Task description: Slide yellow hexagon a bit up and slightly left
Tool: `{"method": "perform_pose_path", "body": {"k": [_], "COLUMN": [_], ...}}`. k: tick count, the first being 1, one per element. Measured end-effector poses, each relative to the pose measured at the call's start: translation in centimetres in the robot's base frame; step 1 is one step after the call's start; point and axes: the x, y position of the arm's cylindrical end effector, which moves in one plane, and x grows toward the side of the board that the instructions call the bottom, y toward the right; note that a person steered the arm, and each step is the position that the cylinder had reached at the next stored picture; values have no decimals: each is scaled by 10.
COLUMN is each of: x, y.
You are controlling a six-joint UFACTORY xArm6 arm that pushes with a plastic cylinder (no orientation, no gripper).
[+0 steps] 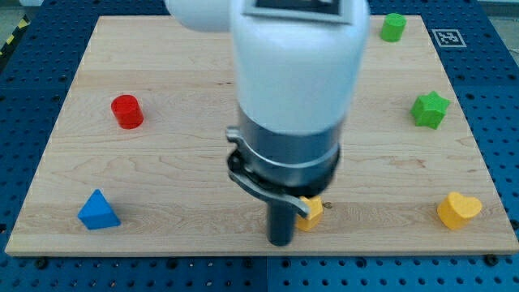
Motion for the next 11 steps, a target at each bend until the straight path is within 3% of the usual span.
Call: {"method": "perform_pose_path", "body": {"k": [3, 7, 11], "x": [0, -46, -52], "y": [55, 34, 22]}}
